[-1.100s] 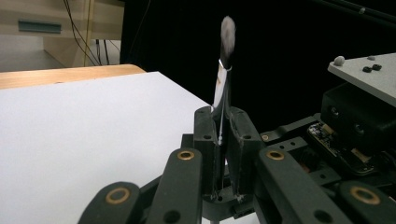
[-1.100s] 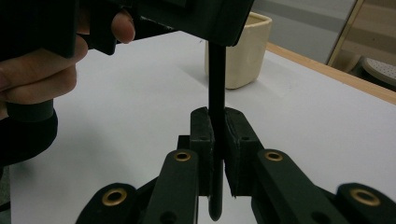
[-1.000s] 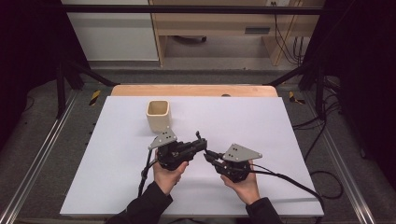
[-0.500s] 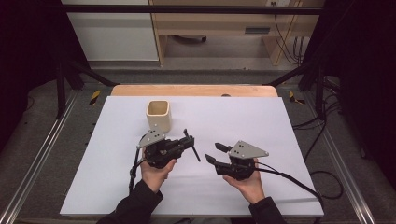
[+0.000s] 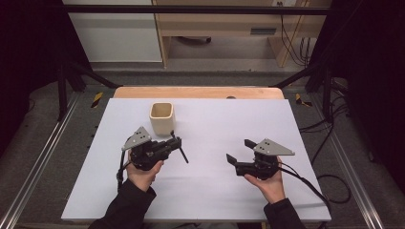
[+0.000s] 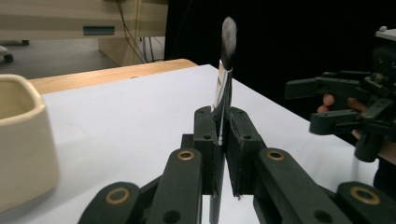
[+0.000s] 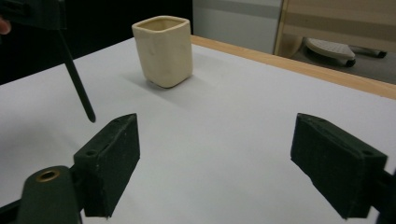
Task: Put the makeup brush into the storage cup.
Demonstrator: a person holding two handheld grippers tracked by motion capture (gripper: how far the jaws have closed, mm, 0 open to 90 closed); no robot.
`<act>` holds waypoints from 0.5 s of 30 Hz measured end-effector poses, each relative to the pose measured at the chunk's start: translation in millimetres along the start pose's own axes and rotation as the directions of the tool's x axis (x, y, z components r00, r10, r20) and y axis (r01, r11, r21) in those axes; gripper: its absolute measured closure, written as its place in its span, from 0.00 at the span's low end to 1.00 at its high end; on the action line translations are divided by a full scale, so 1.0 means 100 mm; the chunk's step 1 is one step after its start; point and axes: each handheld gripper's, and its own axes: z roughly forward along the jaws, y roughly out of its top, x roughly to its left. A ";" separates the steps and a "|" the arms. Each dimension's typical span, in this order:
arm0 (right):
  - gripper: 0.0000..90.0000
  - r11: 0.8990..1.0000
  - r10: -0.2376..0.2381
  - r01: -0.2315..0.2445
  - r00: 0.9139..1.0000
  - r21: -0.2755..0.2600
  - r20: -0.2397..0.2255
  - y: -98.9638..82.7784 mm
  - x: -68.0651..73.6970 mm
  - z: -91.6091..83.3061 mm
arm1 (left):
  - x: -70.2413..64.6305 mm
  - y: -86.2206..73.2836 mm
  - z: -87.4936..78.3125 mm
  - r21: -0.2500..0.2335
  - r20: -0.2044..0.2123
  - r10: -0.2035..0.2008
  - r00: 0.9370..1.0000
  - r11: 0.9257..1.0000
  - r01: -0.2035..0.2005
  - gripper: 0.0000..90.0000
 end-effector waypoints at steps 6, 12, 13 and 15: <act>0.13 0.999 0.014 -0.014 1.000 0.028 0.027 -0.03 -0.12 -0.06 | 0.14 0.04 -0.08 0.023 -0.031 0.001 1.000 1.000 -0.001 0.93; 0.12 0.999 0.025 -0.027 0.998 0.033 0.056 -0.05 -0.21 -0.13 | 0.26 0.09 -0.17 0.023 -0.073 -0.015 0.997 1.000 0.017 0.93; 0.11 0.999 0.025 -0.027 0.998 0.033 0.060 -0.05 -0.22 -0.14 | 0.27 0.11 -0.19 0.024 -0.079 -0.013 0.997 1.000 0.015 0.93; 0.11 0.999 0.028 -0.031 0.997 0.036 0.068 -0.06 -0.25 -0.15 | 0.30 0.13 -0.22 0.025 -0.092 -0.006 0.996 1.000 0.009 0.93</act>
